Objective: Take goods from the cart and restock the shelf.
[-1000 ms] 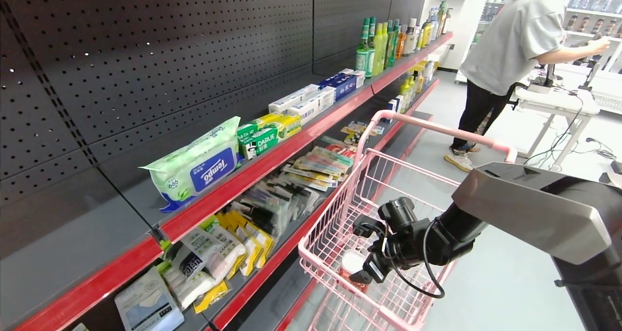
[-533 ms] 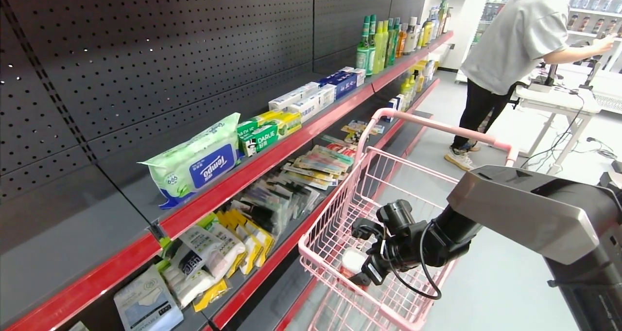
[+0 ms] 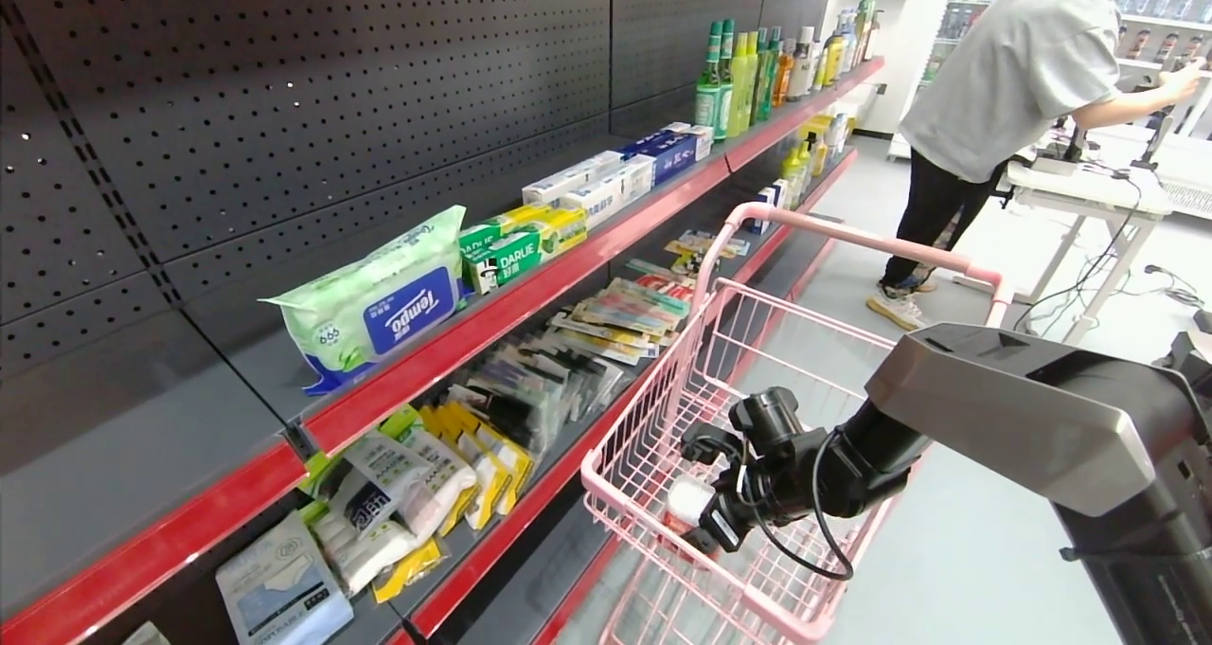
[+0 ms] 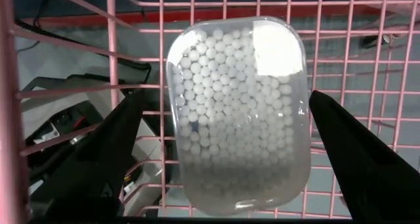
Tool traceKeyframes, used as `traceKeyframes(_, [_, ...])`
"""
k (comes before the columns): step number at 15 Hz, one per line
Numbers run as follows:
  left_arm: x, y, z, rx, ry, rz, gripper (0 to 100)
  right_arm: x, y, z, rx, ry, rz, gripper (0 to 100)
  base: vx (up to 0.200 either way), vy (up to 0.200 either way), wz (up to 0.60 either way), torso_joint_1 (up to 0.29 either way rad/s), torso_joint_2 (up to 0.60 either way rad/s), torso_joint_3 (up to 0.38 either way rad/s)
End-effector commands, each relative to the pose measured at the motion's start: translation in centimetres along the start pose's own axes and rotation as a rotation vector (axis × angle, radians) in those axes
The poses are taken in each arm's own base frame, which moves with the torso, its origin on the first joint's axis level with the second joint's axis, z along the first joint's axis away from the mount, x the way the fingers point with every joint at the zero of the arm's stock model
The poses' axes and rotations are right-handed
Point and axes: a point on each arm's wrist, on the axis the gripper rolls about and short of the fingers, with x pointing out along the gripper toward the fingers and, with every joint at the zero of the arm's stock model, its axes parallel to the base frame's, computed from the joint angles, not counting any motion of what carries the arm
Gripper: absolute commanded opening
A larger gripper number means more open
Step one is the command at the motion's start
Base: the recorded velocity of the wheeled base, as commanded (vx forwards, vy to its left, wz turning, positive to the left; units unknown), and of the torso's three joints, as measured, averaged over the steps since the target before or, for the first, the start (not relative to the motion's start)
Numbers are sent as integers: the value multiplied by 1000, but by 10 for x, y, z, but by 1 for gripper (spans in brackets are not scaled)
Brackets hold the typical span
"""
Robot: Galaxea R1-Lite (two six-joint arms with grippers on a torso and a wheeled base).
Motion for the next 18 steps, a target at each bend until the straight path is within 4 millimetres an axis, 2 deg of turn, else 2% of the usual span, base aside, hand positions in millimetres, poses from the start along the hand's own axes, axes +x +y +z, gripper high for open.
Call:
traceKeyframes(1, [0,0,0,-1,-1,0,100,1,0,0,-2,-3,6,100,0,0,0,-115,305,178])
traceKeyframes(18, [0,0,0,1,-1,0,100,6,2,8,-28,-12,4,100,0,0,0,-7,20,12])
